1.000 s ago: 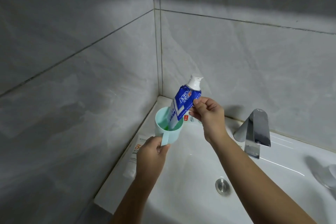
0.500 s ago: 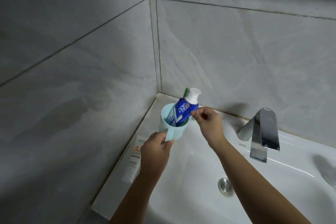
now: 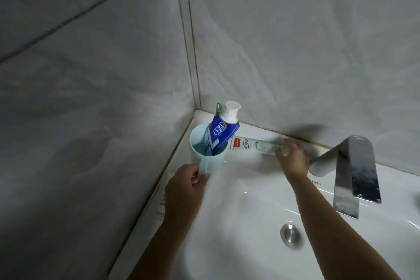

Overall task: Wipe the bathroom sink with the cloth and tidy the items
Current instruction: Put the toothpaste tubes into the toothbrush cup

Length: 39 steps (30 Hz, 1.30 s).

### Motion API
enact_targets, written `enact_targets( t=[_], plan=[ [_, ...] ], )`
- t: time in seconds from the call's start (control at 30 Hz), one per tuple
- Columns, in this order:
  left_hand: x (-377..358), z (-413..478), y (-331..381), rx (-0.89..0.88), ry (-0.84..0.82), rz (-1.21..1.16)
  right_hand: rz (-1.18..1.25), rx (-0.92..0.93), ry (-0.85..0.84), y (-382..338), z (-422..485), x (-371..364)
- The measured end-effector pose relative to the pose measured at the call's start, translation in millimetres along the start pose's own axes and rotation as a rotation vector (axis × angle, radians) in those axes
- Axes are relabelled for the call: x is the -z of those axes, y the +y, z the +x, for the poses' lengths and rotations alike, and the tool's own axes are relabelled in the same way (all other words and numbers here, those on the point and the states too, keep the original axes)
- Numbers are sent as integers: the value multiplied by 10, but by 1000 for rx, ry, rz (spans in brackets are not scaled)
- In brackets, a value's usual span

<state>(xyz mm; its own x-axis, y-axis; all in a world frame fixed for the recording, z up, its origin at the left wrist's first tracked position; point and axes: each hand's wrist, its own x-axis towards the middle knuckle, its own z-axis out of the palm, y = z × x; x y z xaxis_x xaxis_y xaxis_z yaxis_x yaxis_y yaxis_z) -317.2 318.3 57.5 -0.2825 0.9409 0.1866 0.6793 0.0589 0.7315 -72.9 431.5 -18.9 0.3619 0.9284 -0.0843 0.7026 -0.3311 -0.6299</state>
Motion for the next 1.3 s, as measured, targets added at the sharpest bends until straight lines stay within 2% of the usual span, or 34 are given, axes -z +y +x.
enact_targets(
  t=[0.17,0.43,0.53,0.63,0.8,0.97,1.2,1.3],
  plan=[
    [11,-11,-117,-18,-10,-21,-120,70,-49,19,-26,-44],
    [67,-117,-223,-1,-12,-39,-155,-37,-84,91,-277,-71],
    [74,-158,-232,-13,-15,-43,-7,-59,-89,85,-415,-25],
    [82,-211,-174,-40,3,-57,180,-66,-24,-53,-594,113],
    [99,-339,-5,-69,60,-60,356,68,123,-369,-898,502],
    [75,-463,46,42,13,-82,634,120,251,-617,-1155,1114],
    [68,-608,224,105,21,-80,958,342,191,-877,-1443,1733],
    [80,-646,266,104,23,-79,969,418,150,-980,-1520,1809]
  ],
)
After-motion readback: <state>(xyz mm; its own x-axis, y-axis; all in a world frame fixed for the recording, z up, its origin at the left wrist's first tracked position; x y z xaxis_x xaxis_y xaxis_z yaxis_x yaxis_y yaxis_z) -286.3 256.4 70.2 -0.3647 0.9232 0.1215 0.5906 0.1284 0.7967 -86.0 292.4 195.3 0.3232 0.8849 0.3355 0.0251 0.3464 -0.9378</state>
